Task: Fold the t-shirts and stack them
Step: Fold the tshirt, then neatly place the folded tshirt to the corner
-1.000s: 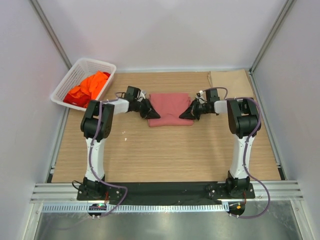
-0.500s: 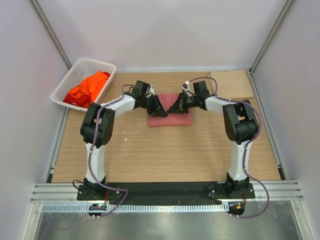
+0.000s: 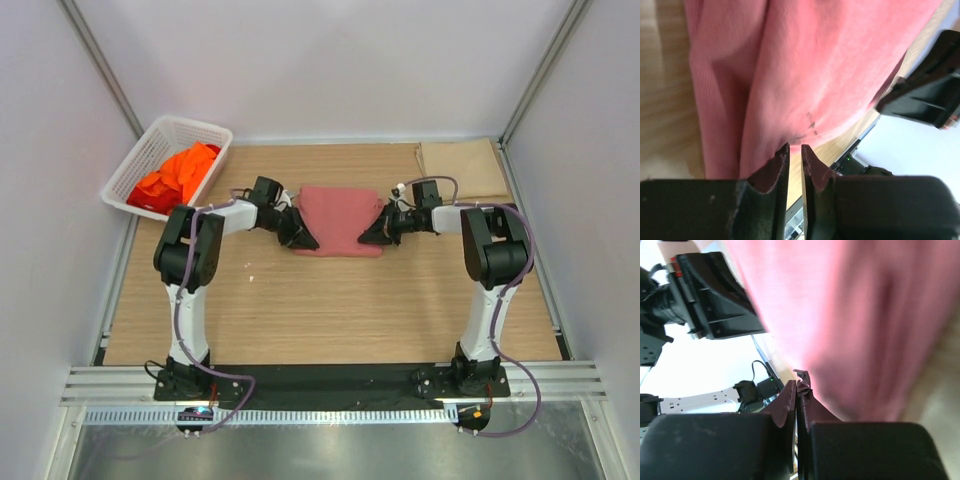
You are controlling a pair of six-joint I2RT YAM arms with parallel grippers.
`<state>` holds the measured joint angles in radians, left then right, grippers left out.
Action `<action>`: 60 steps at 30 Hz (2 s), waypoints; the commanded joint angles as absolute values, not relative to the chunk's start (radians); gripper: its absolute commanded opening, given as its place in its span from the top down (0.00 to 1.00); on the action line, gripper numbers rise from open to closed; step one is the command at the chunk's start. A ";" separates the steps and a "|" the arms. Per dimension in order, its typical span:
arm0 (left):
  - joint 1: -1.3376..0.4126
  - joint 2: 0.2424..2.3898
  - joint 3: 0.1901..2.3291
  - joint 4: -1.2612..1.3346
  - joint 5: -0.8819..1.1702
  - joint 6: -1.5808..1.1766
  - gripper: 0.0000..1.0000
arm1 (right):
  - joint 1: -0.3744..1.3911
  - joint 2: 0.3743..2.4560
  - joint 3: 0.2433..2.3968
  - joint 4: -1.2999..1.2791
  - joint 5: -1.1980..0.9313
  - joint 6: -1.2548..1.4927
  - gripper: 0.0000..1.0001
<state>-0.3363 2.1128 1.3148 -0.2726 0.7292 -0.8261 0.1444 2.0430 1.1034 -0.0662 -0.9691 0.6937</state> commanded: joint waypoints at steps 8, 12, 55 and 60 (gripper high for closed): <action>-0.322 2.097 1.453 -0.270 0.700 -0.870 0.83 | 0.181 2.083 1.200 0.110 -0.953 0.816 0.97; -0.272 2.209 1.436 -0.224 0.704 -0.873 0.84 | 0.143 2.152 1.144 0.178 -0.960 0.812 0.97; -0.210 2.378 1.525 0.092 0.564 -1.083 0.84 | 0.083 2.283 1.218 0.503 -0.582 1.074 0.97; -0.210 2.379 1.528 0.091 0.584 -1.074 0.84 | 0.058 2.293 1.248 0.479 -0.603 1.046 0.97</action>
